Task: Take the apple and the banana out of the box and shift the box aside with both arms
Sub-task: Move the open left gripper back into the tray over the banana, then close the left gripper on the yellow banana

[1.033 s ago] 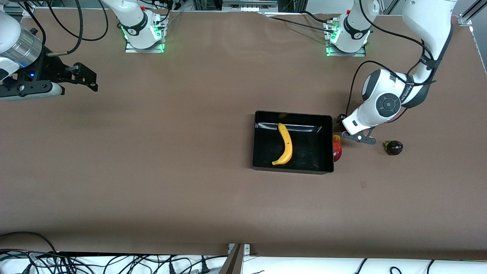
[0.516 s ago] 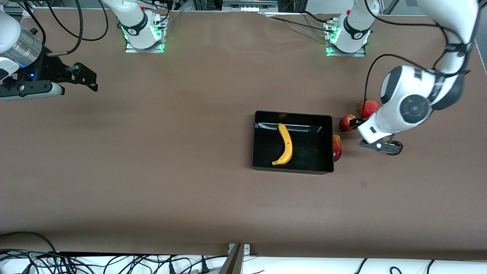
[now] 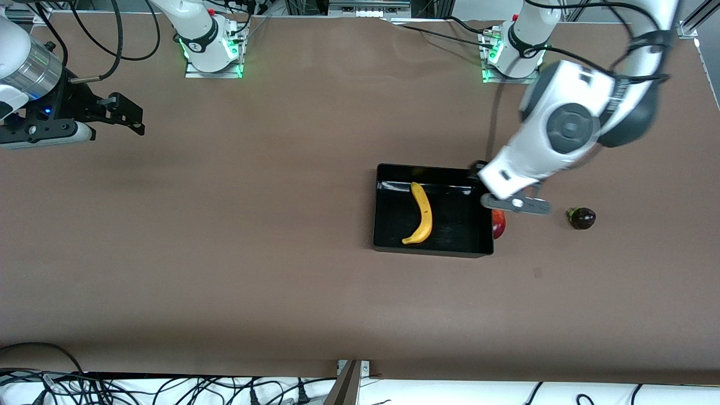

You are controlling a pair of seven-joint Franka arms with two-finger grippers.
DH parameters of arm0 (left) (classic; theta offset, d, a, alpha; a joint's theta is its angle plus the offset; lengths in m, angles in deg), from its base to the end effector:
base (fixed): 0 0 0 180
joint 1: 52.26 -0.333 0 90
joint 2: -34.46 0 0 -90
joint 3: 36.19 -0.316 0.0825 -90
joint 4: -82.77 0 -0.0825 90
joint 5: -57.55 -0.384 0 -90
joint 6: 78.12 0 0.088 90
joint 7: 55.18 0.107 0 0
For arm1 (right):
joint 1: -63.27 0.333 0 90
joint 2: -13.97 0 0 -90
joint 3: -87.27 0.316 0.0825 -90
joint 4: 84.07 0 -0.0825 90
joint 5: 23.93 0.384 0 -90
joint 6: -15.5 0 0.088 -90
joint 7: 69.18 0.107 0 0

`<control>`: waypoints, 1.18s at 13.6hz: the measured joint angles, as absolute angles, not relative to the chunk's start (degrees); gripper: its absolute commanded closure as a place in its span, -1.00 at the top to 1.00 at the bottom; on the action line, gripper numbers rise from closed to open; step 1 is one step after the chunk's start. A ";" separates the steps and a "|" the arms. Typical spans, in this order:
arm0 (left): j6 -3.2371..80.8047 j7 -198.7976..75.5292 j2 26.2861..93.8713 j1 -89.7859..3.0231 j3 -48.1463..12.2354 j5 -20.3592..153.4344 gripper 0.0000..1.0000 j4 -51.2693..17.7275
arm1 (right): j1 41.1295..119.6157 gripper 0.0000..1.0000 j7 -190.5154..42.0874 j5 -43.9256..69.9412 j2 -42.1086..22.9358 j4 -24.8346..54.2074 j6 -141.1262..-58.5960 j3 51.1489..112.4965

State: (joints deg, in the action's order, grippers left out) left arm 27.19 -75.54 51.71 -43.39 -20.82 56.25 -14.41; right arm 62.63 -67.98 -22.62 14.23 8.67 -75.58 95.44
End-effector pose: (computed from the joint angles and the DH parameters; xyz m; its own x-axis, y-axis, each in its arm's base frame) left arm 0.5764 -0.2427 0.4130 0.9849 -0.0690 -0.1585 -0.0694 -0.9976 0.0029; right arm 0.5485 0.0751 0.6061 0.9936 0.1098 -0.0249 0.1092 -0.9938 -0.0217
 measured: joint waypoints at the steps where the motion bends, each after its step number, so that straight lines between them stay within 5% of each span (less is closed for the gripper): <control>1: 29.52 -79.65 53.08 -41.16 -20.80 56.57 1.00 -14.11 | 62.63 1.00 -67.98 -22.62 14.23 8.67 -75.58 95.44; 8: 46.18 -87.53 67.45 -34.93 -20.97 52.66 1.00 -14.12 | 62.63 1.00 -67.98 -22.62 14.23 8.66 -75.58 95.44; 14: 58.72 -87.53 70.81 -34.93 -21.35 51.61 1.00 -20.21 | 62.63 1.00 -67.98 -22.62 14.23 8.65 -75.59 95.44; 15: 59.31 -87.53 70.91 -34.93 -21.38 51.61 0.71 -21.00 | 62.63 1.00 -67.98 -22.62 14.23 8.65 -75.59 95.44; 16: 59.42 -87.53 71.01 -34.93 -21.39 51.61 0.07 -21.39 | 62.63 1.00 -67.98 -22.62 14.23 8.65 -75.59 95.44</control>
State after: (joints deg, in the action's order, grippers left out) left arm 59.42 -87.53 71.01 -34.93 -21.39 51.61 -21.39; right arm 62.63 -67.98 -22.62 14.23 8.65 -75.59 95.44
